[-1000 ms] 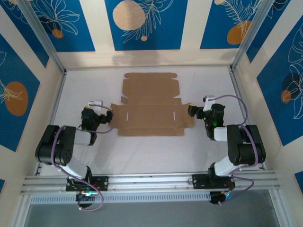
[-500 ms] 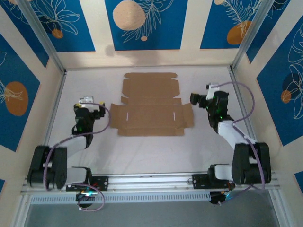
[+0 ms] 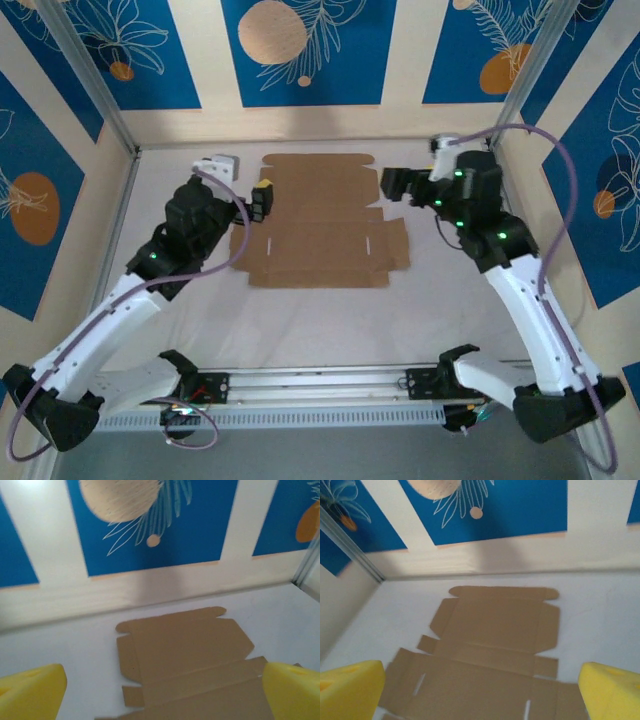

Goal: Fold the paper box

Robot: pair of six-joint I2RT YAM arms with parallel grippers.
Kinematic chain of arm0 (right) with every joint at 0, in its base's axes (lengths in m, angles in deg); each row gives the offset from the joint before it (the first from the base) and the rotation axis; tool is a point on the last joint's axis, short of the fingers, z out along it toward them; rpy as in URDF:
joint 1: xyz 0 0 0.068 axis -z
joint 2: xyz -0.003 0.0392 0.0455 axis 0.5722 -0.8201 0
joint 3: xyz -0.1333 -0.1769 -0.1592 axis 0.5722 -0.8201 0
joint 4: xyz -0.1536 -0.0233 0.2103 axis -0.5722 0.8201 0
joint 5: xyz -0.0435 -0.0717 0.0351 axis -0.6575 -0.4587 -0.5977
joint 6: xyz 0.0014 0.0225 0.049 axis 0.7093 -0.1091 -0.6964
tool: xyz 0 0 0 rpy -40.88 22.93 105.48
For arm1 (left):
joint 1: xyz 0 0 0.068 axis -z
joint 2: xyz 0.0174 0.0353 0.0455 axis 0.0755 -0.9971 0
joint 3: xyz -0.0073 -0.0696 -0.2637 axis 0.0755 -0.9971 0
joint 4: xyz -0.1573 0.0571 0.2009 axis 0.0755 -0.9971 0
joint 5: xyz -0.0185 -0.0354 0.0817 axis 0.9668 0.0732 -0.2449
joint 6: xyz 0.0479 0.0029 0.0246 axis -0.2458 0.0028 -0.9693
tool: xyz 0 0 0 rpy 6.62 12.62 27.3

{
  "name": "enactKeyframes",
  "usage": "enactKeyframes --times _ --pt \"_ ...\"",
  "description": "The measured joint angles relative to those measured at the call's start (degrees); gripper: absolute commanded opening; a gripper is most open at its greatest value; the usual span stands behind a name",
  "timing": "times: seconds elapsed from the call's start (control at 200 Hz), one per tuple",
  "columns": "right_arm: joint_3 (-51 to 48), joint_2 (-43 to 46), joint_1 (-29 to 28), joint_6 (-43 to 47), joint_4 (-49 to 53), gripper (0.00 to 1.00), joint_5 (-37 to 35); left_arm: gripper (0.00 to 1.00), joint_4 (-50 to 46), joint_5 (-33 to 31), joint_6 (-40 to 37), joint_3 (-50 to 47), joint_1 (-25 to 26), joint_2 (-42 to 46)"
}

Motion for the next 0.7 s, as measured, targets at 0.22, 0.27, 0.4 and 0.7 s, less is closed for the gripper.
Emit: enactKeyframes --times 0.22,0.27,0.4,0.7 --pt "-1.3 -6.8 10.0 -11.4 10.5 1.0 7.1 1.0 -14.6 10.3 18.0 -8.7 -3.5 6.7" --pt "-2.3 -9.2 10.1 -12.0 11.6 0.97 7.0 1.0 -16.3 13.0 20.4 -10.1 -3.6 7.1" --pt "-5.7 -13.9 11.3 -10.5 12.7 0.93 9.4 1.0 -17.0 19.8 24.0 -13.5 -3.6 8.9" --pt "3.1 -40.9 14.6 -1.4 13.6 0.84 15.4 1.0 -14.8 27.4 28.6 -20.2 -3.6 10.6"
